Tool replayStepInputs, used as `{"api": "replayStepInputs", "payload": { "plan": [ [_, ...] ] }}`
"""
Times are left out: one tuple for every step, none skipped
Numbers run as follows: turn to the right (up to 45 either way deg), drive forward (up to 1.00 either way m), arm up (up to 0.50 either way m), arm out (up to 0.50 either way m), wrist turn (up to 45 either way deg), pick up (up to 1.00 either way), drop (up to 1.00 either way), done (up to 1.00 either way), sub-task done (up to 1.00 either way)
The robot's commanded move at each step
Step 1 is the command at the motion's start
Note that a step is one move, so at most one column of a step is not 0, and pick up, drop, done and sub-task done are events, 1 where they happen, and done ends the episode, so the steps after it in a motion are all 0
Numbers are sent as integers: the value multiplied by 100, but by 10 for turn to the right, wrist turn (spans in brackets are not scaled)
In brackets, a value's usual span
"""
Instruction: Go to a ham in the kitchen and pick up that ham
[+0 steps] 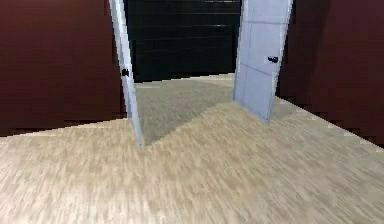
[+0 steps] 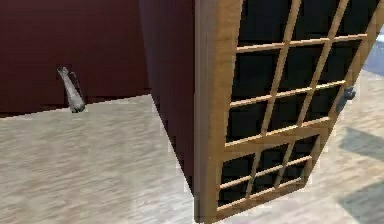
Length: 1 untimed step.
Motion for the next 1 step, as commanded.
{"api": "replayStepInputs", "payload": {
  "plan": [
    [0, 100, 0, 0, 0, 0, 0, 0, 0]
  ]
}}
